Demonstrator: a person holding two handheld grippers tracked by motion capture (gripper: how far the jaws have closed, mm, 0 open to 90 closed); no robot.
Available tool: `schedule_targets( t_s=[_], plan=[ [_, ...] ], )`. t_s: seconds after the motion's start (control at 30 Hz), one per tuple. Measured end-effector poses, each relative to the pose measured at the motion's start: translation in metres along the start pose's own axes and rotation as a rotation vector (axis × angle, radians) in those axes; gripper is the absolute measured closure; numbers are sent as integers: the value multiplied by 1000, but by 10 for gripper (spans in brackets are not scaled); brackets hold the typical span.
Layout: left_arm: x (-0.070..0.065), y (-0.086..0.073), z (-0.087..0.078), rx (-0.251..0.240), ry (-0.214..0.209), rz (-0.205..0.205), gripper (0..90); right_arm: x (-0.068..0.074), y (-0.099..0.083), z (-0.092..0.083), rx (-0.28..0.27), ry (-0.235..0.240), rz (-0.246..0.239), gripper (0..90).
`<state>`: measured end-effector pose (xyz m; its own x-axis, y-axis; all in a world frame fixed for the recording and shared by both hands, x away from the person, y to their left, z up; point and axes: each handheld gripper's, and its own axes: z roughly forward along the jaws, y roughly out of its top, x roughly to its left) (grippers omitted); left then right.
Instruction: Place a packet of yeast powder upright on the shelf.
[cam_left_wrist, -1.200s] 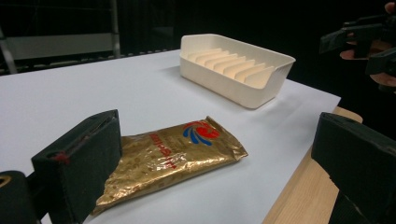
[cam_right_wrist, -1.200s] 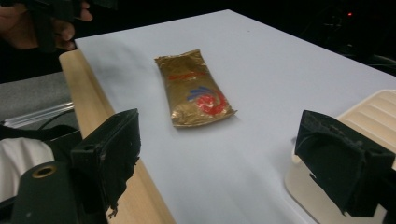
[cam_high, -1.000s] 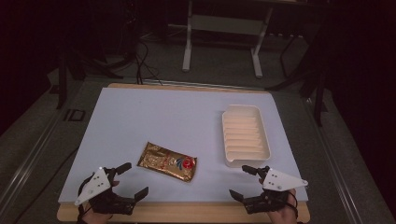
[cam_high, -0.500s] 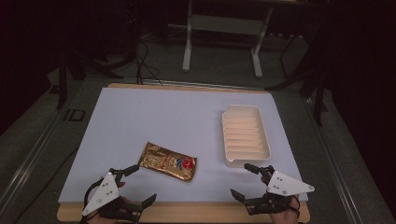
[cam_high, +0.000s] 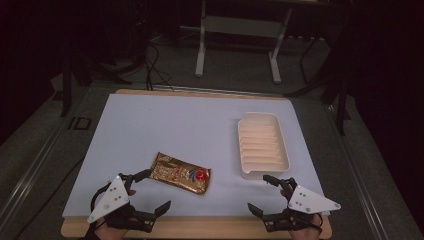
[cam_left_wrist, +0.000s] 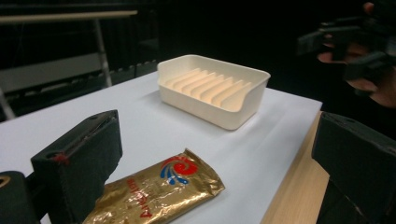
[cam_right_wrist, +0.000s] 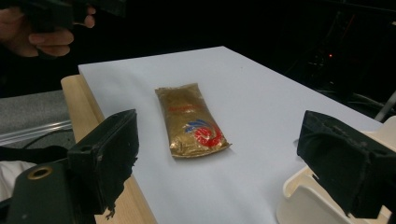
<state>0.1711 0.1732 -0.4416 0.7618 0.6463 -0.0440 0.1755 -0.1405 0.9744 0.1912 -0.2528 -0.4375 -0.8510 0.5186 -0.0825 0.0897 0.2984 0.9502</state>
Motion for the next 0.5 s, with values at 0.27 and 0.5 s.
schedule_targets(
  t_s=[0.27, 0.5],
  plan=[
    [9, 11, 2, -36, 67, -4, 24, -1, -1, 2, -7, 18, 29, 112],
    [25, 14, 9, -21, 145, -10, 24, -2, -1, 1, -13, 19, 34, 112]
  ],
)
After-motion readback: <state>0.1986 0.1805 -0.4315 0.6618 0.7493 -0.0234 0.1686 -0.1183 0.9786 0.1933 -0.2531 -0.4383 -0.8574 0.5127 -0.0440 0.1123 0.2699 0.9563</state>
